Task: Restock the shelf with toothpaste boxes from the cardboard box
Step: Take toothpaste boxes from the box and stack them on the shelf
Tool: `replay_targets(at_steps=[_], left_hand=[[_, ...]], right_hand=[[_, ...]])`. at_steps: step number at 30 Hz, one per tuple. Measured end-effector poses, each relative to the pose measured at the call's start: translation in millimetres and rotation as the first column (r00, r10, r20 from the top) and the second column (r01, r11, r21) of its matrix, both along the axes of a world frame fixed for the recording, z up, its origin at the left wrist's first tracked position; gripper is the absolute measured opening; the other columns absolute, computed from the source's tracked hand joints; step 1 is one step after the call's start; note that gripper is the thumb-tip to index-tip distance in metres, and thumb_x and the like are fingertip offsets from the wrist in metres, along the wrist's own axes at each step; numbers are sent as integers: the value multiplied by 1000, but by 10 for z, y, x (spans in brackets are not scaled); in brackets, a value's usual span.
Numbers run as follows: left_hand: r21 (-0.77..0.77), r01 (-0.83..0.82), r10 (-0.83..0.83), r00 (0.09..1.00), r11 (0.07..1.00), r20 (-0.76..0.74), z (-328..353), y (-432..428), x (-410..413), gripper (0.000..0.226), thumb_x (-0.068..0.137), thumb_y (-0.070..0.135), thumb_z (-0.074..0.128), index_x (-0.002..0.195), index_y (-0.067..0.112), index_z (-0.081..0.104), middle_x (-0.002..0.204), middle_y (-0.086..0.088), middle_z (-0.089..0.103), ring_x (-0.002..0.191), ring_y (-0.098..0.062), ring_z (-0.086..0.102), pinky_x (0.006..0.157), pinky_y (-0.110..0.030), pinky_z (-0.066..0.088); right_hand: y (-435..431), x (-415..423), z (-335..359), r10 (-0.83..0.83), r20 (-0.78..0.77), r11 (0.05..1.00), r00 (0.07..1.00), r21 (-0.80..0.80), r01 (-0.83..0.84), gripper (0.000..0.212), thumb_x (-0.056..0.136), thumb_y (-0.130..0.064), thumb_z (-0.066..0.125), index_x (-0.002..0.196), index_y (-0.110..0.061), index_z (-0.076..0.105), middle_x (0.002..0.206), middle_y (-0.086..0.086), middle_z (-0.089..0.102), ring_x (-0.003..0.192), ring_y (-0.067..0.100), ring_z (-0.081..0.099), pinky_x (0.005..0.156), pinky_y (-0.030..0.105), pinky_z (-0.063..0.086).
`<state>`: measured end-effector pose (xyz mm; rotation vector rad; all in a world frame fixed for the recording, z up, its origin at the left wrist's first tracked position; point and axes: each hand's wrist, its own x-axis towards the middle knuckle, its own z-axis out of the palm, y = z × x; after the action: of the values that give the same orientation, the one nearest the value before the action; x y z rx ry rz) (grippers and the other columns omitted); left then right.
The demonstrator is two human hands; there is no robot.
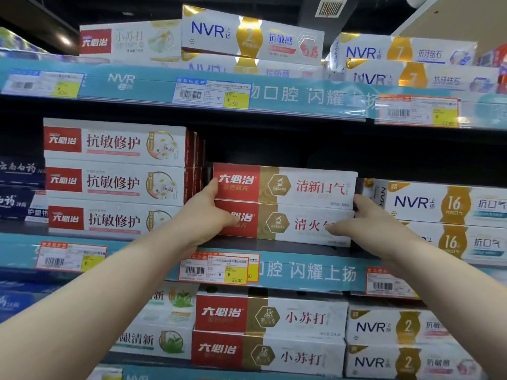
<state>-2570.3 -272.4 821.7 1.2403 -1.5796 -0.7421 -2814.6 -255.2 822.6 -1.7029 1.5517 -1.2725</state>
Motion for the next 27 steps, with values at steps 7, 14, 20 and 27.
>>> replay_targets(at_steps=[7, 14, 20, 27], left_hand=[[18, -8, 6, 998, 1000, 62, -21, -12, 2, 87, 81, 9, 66, 147, 22, 10, 136, 0, 48, 115, -20, 53, 103, -43, 43], [53, 21, -23, 999, 998, 34, -4, -79, 31, 94, 80, 3, 66, 146, 31, 5, 122, 7, 47, 111, -18, 54, 102, -42, 43], [49, 5, -2, 998, 999, -58, -9, -37, 57, 86, 79, 2, 65, 145, 30, 17, 125, 4, 45, 114, -18, 51, 102, -42, 42], [15, 29, -28, 998, 999, -63, -5, 23, 64, 81, 82, 2, 63, 145, 31, 20, 128, 4, 47, 108, -18, 54, 95, -38, 47]], right_hand=[[-133, -7, 37, -18, -44, 998, 999, 65, 20, 47, 79, -5, 63, 120, -21, 46, 116, 2, 62, 108, 23, 56, 88, 36, 44], [-245, 3, 77, 19, -35, 995, 999, 95, -16, 57, 78, 6, 57, 127, -22, 44, 118, 4, 62, 112, 25, 55, 99, 39, 42], [-255, -35, 42, 0, -52, 996, 999, 84, 4, 55, 79, 3, 57, 125, -26, 46, 116, 3, 64, 108, 25, 58, 97, 42, 44], [-226, 19, 61, -103, -18, 993, 995, 63, 104, 53, 82, 0, 57, 129, -18, 43, 118, 9, 61, 109, 27, 55, 92, 40, 46]])
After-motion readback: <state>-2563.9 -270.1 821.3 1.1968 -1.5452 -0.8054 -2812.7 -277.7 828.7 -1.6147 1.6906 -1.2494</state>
